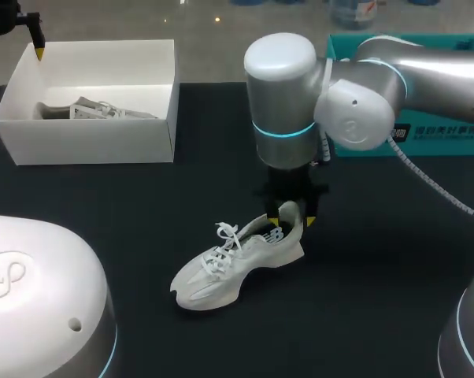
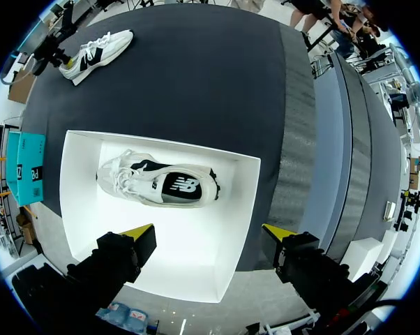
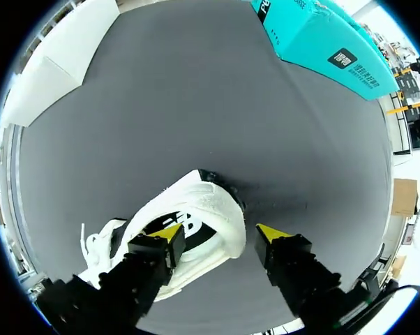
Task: Take the shoe out of the shoebox, open the shoe tongue, remove and reinsert the insole, then place the shoe into the shoebox
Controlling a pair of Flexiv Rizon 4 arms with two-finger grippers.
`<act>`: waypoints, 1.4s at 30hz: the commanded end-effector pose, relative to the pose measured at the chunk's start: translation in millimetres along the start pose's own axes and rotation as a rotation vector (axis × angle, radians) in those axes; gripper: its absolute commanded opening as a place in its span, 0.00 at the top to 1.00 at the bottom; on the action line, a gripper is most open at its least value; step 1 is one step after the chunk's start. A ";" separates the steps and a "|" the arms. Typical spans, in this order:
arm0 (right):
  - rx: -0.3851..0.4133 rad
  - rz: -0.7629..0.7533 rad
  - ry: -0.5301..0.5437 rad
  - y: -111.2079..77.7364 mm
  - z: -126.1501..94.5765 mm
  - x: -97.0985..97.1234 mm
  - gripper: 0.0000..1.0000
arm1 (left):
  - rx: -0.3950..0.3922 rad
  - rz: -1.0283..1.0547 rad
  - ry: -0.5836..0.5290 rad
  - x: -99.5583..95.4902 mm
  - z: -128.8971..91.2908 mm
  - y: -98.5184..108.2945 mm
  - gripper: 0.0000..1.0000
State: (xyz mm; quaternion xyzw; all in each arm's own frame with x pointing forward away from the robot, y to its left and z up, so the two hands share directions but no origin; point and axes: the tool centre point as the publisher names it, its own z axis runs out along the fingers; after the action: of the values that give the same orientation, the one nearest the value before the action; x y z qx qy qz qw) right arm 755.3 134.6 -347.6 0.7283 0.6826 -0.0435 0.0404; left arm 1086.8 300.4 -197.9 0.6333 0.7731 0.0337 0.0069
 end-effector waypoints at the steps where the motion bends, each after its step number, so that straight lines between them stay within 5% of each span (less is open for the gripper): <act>1: -0.025 -0.011 0.041 -2.6 -38.5 -13.7 0.00 | -0.001 0.000 0.001 0.3 0.1 -0.4 0.00; 12: -0.041 -0.102 0.149 7.0 -96.1 -16.0 0.00 | -0.001 0.000 0.001 0.3 0.1 -0.4 0.00; 31: -0.020 -0.126 0.159 10.1 -97.0 -15.5 0.00 | -0.001 0.000 0.001 0.3 0.1 -0.4 0.00; 42: -0.183 -1.061 0.233 23.6 -93.8 -13.5 0.00 | -0.001 0.000 0.001 0.3 0.1 -0.4 0.00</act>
State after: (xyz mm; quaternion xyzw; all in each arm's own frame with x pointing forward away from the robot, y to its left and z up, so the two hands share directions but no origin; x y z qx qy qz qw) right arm 777.5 132.7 -251.7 0.5604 0.8273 0.0392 0.0071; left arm 1086.8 300.4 -198.0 0.6333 0.7731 0.0337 0.0069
